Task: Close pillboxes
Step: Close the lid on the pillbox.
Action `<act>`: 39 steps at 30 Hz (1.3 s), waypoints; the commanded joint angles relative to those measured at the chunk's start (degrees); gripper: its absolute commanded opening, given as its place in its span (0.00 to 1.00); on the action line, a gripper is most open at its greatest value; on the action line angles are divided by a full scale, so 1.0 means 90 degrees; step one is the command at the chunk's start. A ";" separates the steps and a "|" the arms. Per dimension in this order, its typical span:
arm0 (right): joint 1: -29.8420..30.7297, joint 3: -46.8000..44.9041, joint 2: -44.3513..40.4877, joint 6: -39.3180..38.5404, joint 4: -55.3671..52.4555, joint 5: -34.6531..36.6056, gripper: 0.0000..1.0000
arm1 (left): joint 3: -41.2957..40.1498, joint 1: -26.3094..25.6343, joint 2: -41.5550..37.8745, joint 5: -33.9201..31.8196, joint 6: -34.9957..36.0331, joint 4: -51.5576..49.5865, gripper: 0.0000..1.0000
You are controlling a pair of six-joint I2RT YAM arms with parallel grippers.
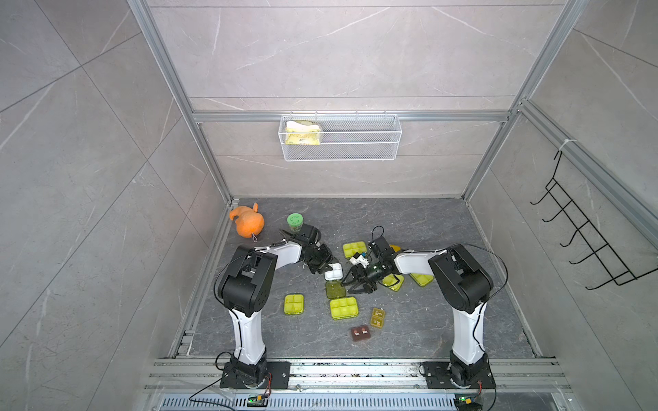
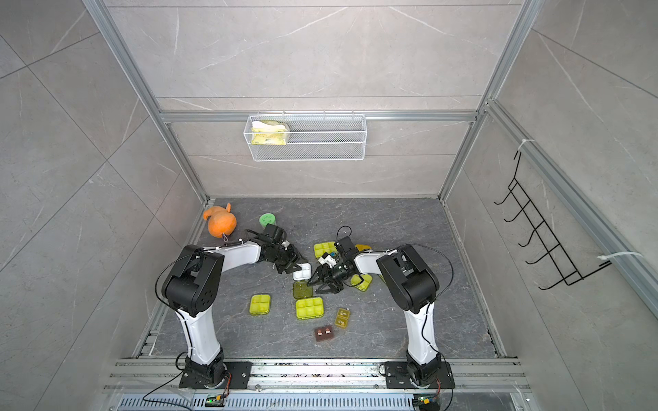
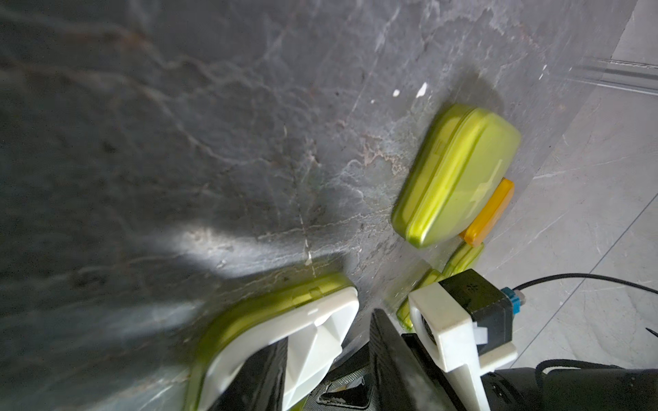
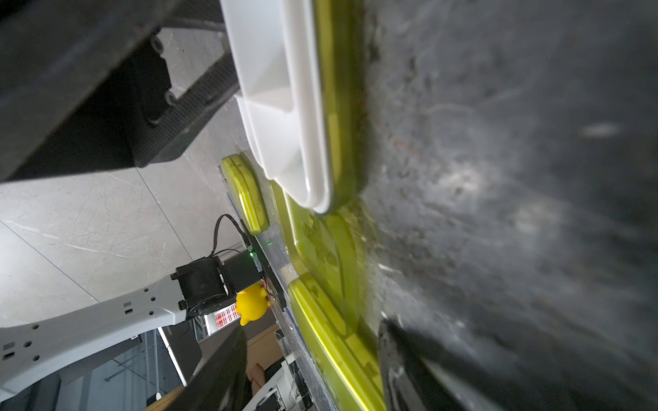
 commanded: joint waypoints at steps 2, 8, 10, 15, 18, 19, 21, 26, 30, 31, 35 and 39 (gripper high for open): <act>0.0046 0.0051 0.0307 -0.0563 -0.0736 0.0379 0.62 | 0.0086 0.0016 0.0302 -0.0255 -0.0339 -0.0188 0.41; 0.0046 -0.0404 0.0372 0.0349 0.0792 -0.0276 0.63 | 0.0180 0.0015 0.0472 -0.0120 -0.0636 0.0056 0.41; 0.0046 -0.0556 0.0402 0.0774 0.1409 -0.0363 0.63 | 0.0175 0.0005 0.0494 -0.0115 -0.0659 0.0073 0.41; 0.0044 -0.0671 0.0506 0.1650 0.2719 -0.0522 0.63 | 0.0182 0.0005 0.0530 -0.0061 -0.0669 0.0078 0.41; 0.0044 -0.0617 0.0570 0.1973 0.3218 -0.0556 0.63 | 0.0191 0.0011 0.0550 -0.0005 -0.0675 0.0100 0.41; 0.0049 -0.0586 0.0585 0.2034 0.3288 -0.0556 0.63 | 0.0200 0.0005 0.0554 0.0019 -0.0670 0.0097 0.41; 0.0044 -0.0497 0.0616 0.2147 0.3393 -0.0575 0.63 | 0.0205 0.0005 0.0561 0.0031 -0.0655 0.0102 0.41; 0.0055 -0.0400 0.0542 0.2229 0.3368 -0.0604 0.63 | 0.0256 0.0005 0.0526 0.0027 -0.0546 -0.0032 0.40; 0.0053 -0.0378 0.0466 0.2279 0.3329 -0.0613 0.63 | 0.0343 -0.0004 0.0438 -0.0013 -0.0417 -0.0196 0.41; 0.0058 -0.0354 0.0454 0.2264 0.3301 -0.0623 0.63 | 0.0362 -0.0005 0.0412 -0.0016 -0.0395 -0.0222 0.41; 0.0055 -0.0187 0.0470 0.2248 0.3121 -0.0643 0.63 | 0.0456 -0.0026 0.0302 -0.0028 -0.0273 -0.0375 0.41; 0.0049 -0.0009 0.0482 0.2227 0.2965 -0.0638 0.63 | 0.0508 -0.0034 0.0187 0.0027 -0.0194 -0.0485 0.41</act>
